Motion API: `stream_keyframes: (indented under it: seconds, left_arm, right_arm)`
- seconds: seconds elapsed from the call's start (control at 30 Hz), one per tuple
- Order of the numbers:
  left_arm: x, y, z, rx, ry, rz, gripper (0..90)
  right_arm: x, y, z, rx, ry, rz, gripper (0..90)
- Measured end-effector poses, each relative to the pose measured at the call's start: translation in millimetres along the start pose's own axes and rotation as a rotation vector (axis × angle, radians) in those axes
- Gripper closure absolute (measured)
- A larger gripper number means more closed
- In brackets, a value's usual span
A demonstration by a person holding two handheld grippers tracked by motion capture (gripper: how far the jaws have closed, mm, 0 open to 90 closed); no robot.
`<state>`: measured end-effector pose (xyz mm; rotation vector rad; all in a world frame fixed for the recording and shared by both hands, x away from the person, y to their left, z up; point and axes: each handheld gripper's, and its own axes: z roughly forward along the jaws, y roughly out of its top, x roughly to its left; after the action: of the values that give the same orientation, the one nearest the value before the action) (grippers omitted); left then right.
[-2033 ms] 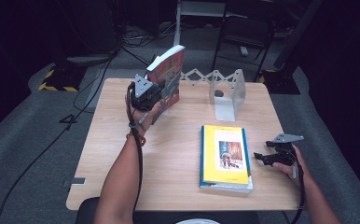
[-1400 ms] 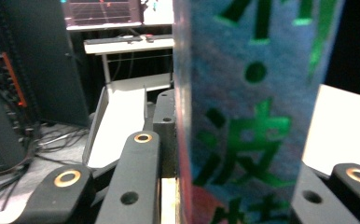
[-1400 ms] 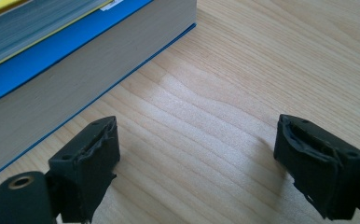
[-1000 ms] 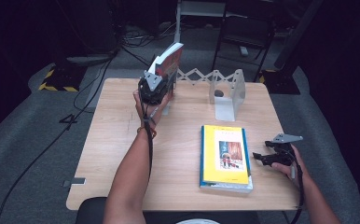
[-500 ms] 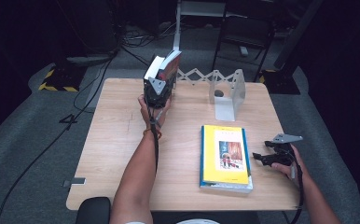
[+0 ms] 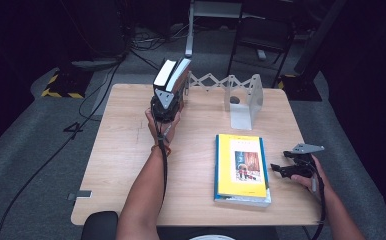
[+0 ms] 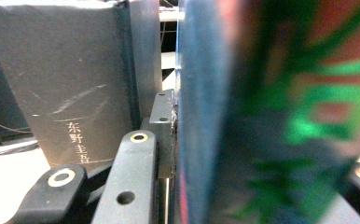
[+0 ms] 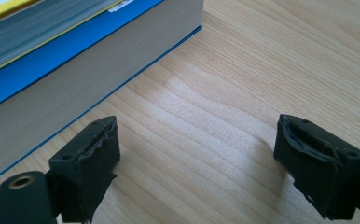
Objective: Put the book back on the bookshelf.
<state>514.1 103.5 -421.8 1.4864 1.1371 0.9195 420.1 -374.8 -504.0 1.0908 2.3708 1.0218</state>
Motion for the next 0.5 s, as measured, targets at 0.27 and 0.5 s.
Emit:
stream_keyframes:
  seconds: [0.27, 0.5]
  left_arm:
    - [0.1, -0.5, -13.6, -0.025, -0.051, -0.018, 56.7]
    - [-0.6, 23.3, -27.7, -0.088, -0.055, 0.033, 53.6]
  right_arm:
    - [0.1, 0.0, 0.0, 0.000, 0.002, -0.001, 14.4]
    - [0.2, -0.2, -0.1, 0.000, 0.003, -0.003, 14.4]
